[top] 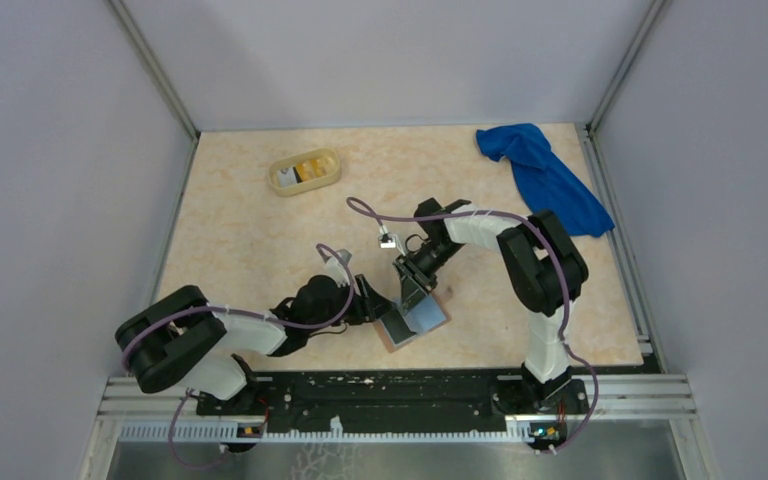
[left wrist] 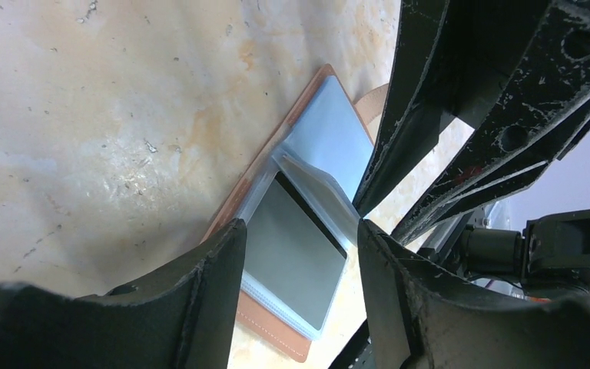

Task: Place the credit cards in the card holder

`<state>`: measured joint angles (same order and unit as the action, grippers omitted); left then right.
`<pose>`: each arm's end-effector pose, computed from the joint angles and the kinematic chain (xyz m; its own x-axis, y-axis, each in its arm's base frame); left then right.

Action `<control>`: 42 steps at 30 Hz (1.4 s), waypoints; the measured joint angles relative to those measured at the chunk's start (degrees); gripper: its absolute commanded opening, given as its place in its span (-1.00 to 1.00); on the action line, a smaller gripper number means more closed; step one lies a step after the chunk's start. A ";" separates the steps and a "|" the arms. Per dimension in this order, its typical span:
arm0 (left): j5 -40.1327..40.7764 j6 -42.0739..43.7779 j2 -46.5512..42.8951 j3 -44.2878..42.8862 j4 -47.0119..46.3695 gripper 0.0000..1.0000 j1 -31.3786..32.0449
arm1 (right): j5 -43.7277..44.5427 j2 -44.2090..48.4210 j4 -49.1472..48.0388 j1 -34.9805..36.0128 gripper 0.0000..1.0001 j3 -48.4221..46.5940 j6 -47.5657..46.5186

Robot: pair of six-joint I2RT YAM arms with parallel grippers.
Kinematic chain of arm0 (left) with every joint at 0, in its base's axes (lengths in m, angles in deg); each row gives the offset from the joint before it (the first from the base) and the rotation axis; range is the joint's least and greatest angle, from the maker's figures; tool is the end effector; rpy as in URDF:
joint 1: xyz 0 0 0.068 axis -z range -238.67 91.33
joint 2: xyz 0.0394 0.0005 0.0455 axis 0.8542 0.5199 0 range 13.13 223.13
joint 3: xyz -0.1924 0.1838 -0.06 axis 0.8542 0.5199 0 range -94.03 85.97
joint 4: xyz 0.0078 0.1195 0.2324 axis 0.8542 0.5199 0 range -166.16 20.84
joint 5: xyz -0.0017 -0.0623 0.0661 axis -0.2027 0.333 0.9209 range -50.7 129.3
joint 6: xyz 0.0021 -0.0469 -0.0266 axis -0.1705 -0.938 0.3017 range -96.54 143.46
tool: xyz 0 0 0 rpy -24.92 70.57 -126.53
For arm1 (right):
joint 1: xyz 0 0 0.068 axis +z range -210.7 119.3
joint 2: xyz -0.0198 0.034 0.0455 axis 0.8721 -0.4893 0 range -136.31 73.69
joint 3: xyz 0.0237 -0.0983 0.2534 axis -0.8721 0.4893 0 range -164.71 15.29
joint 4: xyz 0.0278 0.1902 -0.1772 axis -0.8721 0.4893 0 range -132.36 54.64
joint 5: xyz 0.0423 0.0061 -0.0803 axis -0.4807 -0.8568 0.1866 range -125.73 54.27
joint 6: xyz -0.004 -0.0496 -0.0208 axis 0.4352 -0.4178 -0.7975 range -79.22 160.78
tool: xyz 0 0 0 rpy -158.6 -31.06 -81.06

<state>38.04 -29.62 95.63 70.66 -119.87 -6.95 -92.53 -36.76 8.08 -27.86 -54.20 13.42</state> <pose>0.1458 -0.1860 0.1289 -0.7857 -0.2947 -0.5440 0.2816 0.6125 -0.7386 0.2647 0.2064 0.1521 -0.6174 -0.6980 -0.3627 -0.6344 0.1692 0.7542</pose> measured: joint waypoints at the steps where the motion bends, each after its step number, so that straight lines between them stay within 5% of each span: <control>1: 0.37 0.00 0.00 0.00 0.02 0.20 0.00 | 0.13 0.00 -0.02 0.00 -0.45 0.00 -0.04; 5: 1.31 0.02 0.00 0.00 0.42 0.13 0.00 | 1.49 0.00 -0.33 0.00 -0.42 0.00 0.11; 14: 2.12 0.20 0.52 0.00 0.63 -0.06 0.00 | 7.10 0.44 -3.13 0.04 -0.01 0.26 0.57; 25: 2.19 0.24 1.53 -0.39 0.61 -0.26 -0.02 | 18.23 3.69 -8.41 6.91 0.01 1.70 1.88; 28: 2.14 0.24 1.53 -0.39 0.61 -0.33 -0.02 | 19.65 4.15 -9.09 7.91 -0.07 2.10 2.10; 36: 2.14 0.31 0.50 0.63 0.63 -0.32 -0.02 | 25.73 4.42 -11.26 9.75 -0.71 2.38 3.41; 42: 3.08 1.03 -7.17 2.56 4.98 0.01 -0.02 | 28.33 4.44 -12.09 9.92 -0.87 2.43 3.89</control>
<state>41.12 -28.59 88.46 73.22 -114.88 -6.97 -64.20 -32.33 -4.01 -17.94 -51.77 17.31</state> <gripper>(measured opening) 0.462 0.075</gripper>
